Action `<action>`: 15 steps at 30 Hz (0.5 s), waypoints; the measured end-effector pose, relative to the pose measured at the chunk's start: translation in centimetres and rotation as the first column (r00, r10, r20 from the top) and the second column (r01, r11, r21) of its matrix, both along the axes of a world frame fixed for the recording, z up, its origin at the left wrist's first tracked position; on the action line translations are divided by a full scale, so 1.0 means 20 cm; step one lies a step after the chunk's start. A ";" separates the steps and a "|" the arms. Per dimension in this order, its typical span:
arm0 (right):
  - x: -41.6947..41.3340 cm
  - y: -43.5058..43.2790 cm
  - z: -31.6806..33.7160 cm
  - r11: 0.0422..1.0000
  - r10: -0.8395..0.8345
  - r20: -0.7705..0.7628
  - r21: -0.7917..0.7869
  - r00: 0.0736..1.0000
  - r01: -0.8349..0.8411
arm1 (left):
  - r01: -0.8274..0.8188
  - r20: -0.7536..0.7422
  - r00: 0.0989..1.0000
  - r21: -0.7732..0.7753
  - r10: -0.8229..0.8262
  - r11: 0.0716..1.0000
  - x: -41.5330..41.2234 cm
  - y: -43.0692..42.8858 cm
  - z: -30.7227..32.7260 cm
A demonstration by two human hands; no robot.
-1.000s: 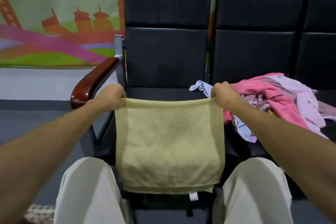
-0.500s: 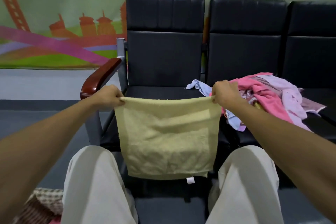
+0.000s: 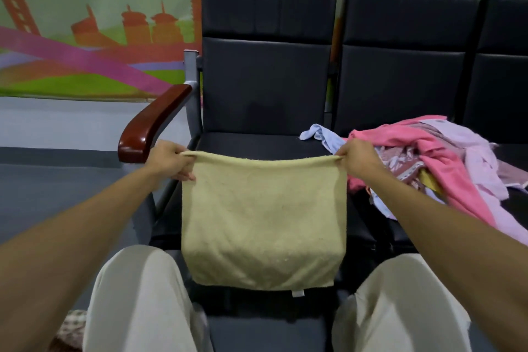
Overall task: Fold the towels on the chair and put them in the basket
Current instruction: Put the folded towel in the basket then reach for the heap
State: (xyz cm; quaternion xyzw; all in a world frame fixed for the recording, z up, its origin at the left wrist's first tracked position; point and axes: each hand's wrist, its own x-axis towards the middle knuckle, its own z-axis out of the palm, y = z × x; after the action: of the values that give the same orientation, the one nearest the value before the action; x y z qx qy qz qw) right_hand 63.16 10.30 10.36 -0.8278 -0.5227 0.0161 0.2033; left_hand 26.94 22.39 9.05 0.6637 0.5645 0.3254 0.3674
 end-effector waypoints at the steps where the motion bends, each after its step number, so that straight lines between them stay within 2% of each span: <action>1: 0.01 0.05 -0.02 1.000 -0.002 -0.052 0.011 0.999 0.003 | -0.020 0.108 0.994 -0.074 0.028 0.997 0.03 0.05 -0.03; 2: 0.03 0.09 -0.05 1.000 -0.003 -0.099 0.015 0.995 0.005 | -0.042 0.166 0.984 -0.124 0.062 0.991 0.06 0.11 -0.07; 4: 0.04 0.20 -0.13 0.999 -0.016 -0.191 0.035 0.981 0.023 | -0.106 0.184 0.974 -0.162 0.136 0.981 0.12 0.24 -0.17; 8: 0.12 0.49 -0.32 0.993 -0.074 -0.280 0.066 0.957 0.096 | -0.194 0.204 0.954 -0.146 0.221 0.970 0.26 0.48 -0.37; 9: 0.14 0.53 -0.35 0.992 -0.097 -0.286 0.051 0.953 0.116 | -0.194 0.201 0.957 -0.101 0.211 0.976 0.28 0.50 -0.40; 12: 0.20 0.71 -0.47 0.983 -0.143 -0.300 0.064 0.943 0.170 | -0.199 0.072 0.979 0.090 0.193 0.976 0.40 0.61 -0.53; 15: 0.24 0.86 -0.61 0.970 -0.166 -0.321 0.119 0.932 0.214 | -0.253 0.028 0.967 0.171 0.252 0.952 0.51 0.72 -0.64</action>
State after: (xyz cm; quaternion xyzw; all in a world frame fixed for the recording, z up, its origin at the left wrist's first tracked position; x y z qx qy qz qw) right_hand 67.97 27.50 -1.74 -0.8439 -0.4015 0.0856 0.3455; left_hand 37.14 36.85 -3.68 0.6146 0.6133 0.4194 0.2652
